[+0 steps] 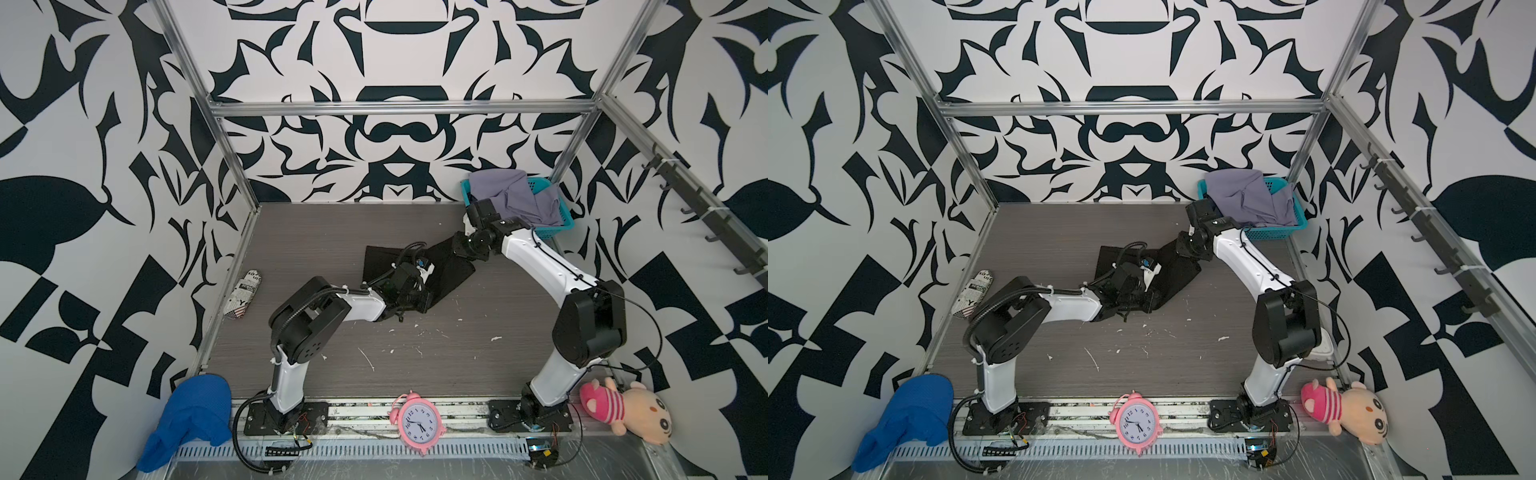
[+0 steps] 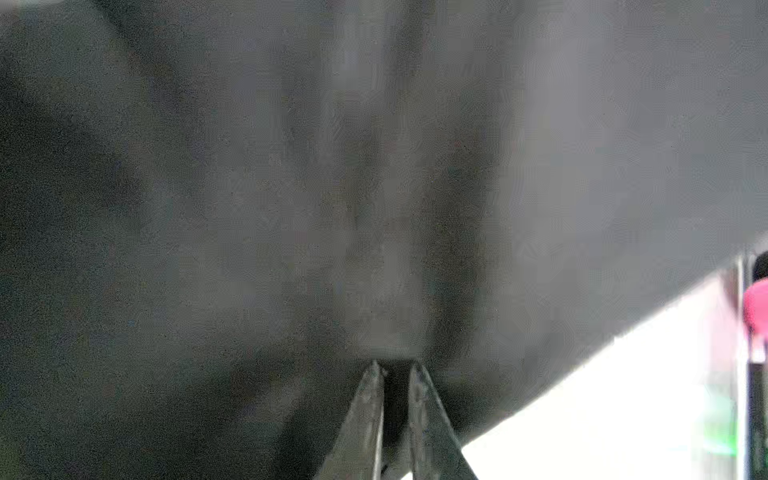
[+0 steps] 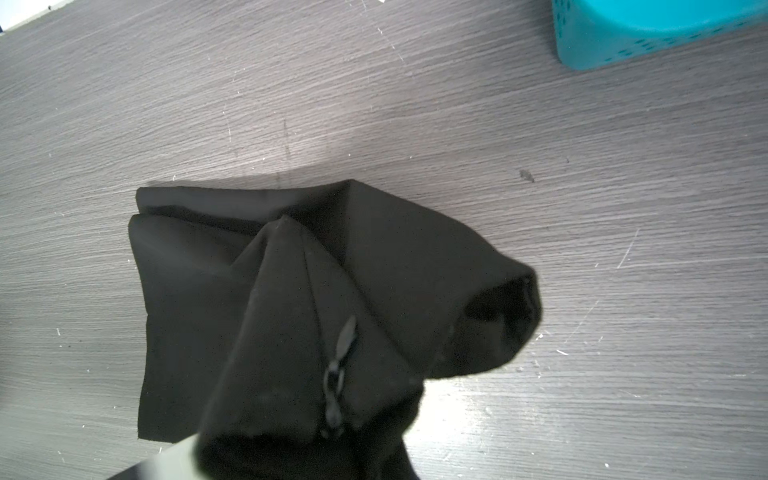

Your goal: Fold and stack the skirts

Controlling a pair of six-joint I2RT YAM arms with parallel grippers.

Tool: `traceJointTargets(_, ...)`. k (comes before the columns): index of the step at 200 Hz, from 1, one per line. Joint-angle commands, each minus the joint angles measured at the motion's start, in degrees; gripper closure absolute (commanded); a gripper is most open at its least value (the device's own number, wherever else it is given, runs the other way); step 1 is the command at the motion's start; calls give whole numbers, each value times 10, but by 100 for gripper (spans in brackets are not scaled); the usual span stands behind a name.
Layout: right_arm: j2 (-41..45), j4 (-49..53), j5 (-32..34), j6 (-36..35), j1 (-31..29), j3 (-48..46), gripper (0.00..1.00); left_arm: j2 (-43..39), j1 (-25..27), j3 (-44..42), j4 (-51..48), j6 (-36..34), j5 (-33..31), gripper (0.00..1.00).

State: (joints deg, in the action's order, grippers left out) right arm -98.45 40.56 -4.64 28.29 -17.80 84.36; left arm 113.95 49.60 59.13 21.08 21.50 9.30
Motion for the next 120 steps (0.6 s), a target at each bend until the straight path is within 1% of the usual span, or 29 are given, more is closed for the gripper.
traceJointTargets(1, 4, -1, 10, -1, -3, 29, 100, 30, 9, 8, 21, 9, 38, 83)
traceJointTargets(31, 4, 11, 17, -5, -3, 40, 100, 13, 8, -9, 44, 13, 25, 83)
traceJointTargets(51, 8, 19, 24, -12, -3, 46, 100, -25, 2, -25, 45, 9, 16, 82)
traceJointTargets(67, 11, 27, 32, -15, -3, 50, 100, -72, -5, -36, 36, 2, 13, 81)
traceJointTargets(93, 11, 42, 40, -20, -3, 57, 100, -170, -23, -77, 31, -8, -28, 78)
traceJointTargets(98, 12, 44, 40, -19, -3, 57, 100, -188, -28, -88, 32, -6, -44, 77)
traceJointTargets(106, 10, 46, 40, -22, -3, 59, 100, -215, -36, -106, 24, 5, -95, 75)
traceJointTargets(110, 9, 49, 41, -22, -3, 61, 100, -225, -43, -114, 21, 9, -111, 74)
traceJointTargets(120, 9, 51, 42, -24, -4, 62, 100, -240, -64, -137, 28, 12, -110, 70)
